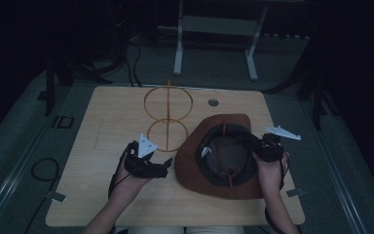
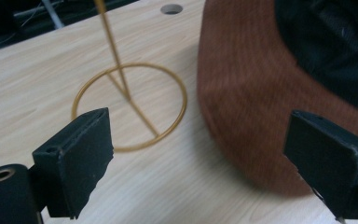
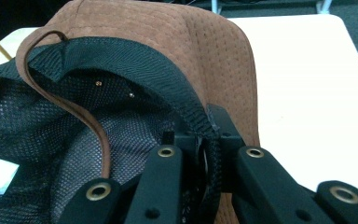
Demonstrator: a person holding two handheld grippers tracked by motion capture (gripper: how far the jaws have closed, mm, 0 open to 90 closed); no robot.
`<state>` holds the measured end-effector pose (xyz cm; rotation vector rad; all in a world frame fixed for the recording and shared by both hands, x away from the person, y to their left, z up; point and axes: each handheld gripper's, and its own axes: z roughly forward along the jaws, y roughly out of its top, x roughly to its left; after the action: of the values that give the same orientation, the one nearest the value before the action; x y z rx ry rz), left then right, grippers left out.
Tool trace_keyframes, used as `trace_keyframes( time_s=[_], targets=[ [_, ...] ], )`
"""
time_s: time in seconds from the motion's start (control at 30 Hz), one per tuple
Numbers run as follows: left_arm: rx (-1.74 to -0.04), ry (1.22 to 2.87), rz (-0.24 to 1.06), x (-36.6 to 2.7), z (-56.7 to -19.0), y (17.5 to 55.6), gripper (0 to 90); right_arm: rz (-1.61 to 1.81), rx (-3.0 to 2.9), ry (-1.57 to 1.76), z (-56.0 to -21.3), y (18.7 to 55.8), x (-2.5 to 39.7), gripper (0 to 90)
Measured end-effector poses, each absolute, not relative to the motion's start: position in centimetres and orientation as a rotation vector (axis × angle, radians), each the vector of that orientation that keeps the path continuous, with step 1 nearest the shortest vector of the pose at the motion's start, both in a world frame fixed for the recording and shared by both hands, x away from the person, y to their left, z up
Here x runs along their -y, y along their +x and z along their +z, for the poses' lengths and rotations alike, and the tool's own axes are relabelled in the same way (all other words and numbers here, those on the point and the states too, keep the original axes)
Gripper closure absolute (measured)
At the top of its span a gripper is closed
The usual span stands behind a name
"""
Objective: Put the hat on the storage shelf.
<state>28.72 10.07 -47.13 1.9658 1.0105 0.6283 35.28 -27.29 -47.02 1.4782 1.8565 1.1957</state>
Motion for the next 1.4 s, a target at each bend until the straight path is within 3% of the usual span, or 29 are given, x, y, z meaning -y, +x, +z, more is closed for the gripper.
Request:
trace_keyframes(
  time_s=[0.5, 0.83, 0.97, 1.1, 1.17, 1.2, 1.27, 1.4],
  targets=[
    [-0.883, 2.036, 0.6, -2.4, -45.5, 32.0, 11.0, 1.213, -1.884, 1.445, -46.7, 34.7, 26.5, 84.0],
    [-0.944, 2.106, 0.631, 1.0, -45.5, 34.9, 14.7, 1.237, -1.921, 1.403, -46.5, 33.8, 25.6, 84.0],
    [-0.957, 2.131, 0.7, 1.7, -45.6, 35.3, 16.6, 1.244, -1.932, 1.384, -46.3, 33.4, 25.3, 84.0],
    [-0.987, 2.128, 0.714, 1.8, -45.9, 35.5, 30.8, 1.273, -1.931, 1.364, -45.9, 32.7, 25.0, 83.9],
    [-0.988, 2.133, 0.719, 1.7, -46.1, 35.4, 33.5, 1.278, -1.931, 1.361, -45.9, 32.6, 24.9, 83.9],
    [-0.985, 2.134, 0.735, 1.7, -46.2, 35.3, 43.0, 1.279, -1.929, 1.355, -45.8, 32.4, 24.8, 84.0],
    [-0.982, 2.137, 0.738, 1.6, -46.2, 35.2, 47.0, 1.279, -1.929, 1.354, -45.7, 32.3, 24.8, 83.9],
    [-0.959, 2.15, 0.771, 1.5, -46.2, 34.9, 72.8, 1.288, -1.942, 1.346, -45.7, 31.9, 24.7, 83.9]
  ],
)
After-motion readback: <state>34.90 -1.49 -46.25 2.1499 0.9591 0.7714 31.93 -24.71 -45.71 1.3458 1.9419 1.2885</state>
